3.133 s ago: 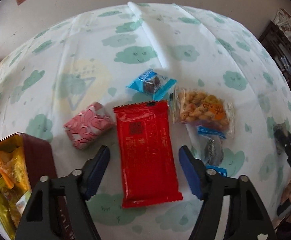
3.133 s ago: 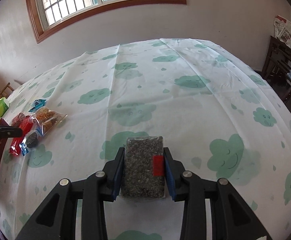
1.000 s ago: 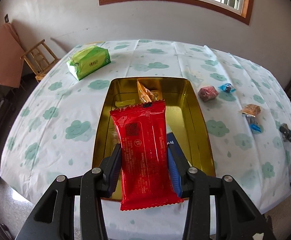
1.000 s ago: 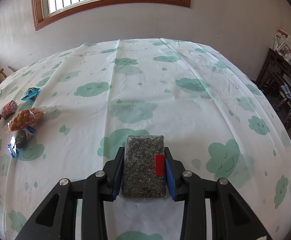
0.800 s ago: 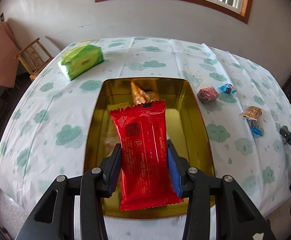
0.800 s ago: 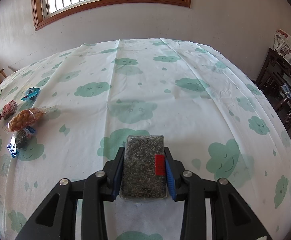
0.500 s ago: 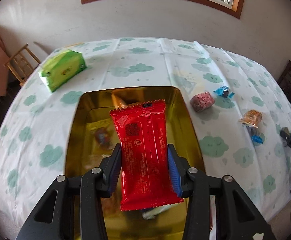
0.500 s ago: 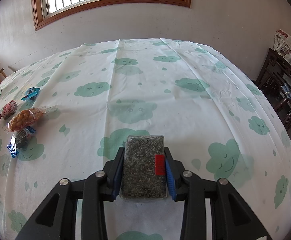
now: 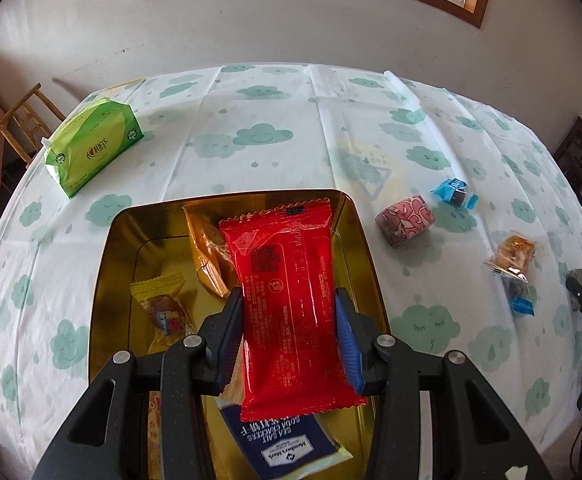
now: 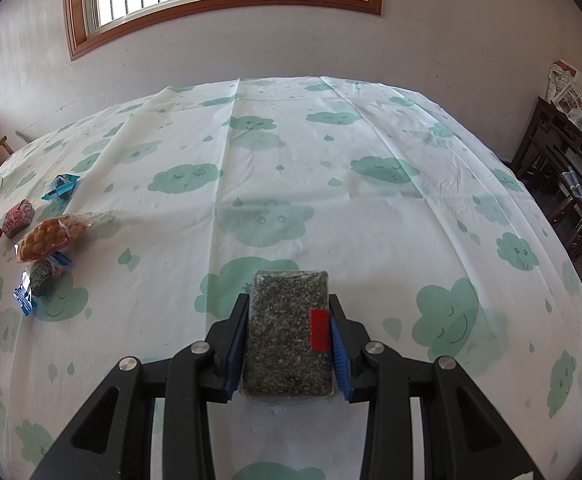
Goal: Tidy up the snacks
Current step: 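Carry the red wafer pack over the tin and open the left gripper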
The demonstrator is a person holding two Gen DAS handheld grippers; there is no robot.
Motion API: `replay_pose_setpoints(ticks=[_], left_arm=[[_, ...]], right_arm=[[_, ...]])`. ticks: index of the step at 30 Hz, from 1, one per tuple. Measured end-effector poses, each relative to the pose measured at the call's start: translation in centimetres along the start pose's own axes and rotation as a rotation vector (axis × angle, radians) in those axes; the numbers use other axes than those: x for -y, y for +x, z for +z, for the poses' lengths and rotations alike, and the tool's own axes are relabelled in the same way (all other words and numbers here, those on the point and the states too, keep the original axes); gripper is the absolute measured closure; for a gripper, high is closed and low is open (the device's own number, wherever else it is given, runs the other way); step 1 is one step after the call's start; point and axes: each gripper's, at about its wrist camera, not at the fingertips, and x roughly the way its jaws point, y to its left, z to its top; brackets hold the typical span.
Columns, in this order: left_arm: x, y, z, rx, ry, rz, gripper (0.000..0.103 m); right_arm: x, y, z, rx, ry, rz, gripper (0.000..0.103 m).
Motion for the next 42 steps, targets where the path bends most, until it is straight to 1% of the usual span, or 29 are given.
replay_pose_setpoints(ticks=[10, 32, 36, 39, 42], left_arm=[[0.5, 1.0, -0.2, -0.015, 0.017, 0.009, 0.063], [1.4, 1.4, -0.3, -0.03, 0.048, 0.025, 0.062], [1.3, 1.0, -0.3, -0.008, 0.05, 0.031, 0.062], [1.5, 0.7, -0.3, -0.005, 0.063, 0.026, 0.061], [1.8, 0.2, -0.4, 0.012, 0.075, 0.048, 0.059]], right_arm=[[0.0, 0.0, 0.0, 0.0, -0.001, -0.001, 0.067], [-0.1, 0.0, 0.0, 0.0, -0.002, -0.004, 0.067], [-0.1, 0.0, -0.1, 0.0, -0.002, -0.005, 0.067], [-0.1, 0.0, -0.1, -0.001, -0.003, -0.006, 0.067], [-0.1, 0.0, -0.1, 0.0, -0.003, -0.006, 0.067]])
